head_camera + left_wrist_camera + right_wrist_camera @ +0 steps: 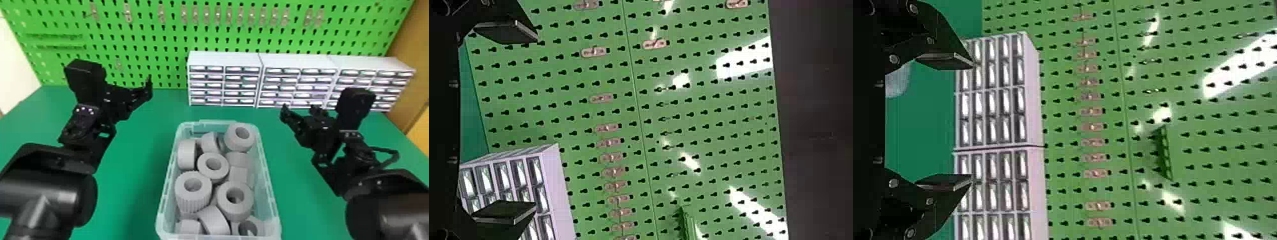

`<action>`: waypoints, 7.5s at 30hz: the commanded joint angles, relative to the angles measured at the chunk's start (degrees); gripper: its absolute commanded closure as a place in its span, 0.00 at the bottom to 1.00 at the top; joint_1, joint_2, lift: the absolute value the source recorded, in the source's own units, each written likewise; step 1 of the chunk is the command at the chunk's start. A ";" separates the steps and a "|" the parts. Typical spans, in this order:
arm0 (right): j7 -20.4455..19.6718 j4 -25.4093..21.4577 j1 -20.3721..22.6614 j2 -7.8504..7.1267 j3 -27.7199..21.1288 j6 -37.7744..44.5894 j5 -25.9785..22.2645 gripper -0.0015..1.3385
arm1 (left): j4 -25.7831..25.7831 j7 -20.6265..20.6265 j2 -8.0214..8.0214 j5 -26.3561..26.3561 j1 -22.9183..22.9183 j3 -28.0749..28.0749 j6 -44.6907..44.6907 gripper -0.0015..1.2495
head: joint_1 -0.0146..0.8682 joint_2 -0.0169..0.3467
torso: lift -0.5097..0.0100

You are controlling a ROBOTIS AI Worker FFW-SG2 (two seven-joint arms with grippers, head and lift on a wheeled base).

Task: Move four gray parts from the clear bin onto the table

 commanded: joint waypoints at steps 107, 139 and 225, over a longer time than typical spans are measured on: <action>-3.61 11.87 -21.66 -0.41 9.80 43.92 -9.96 0.34 | 0.35 0.06 -0.35 -0.21 0.11 0.09 0.70 0.09 | 0.78 0.14 | 0.89; 19.95 33.49 -30.97 0.83 19.55 28.01 3.49 0.34 | 0.70 -0.03 -0.26 -0.21 0.11 -0.43 0.88 0.09 | 0.78 0.14 | 0.89; 23.03 14.59 -27.81 -0.67 14.37 31.88 13.68 0.89 | 0.88 -0.21 -0.26 -0.03 0.72 -0.17 0.88 0.09 | 0.78 0.14 | 0.89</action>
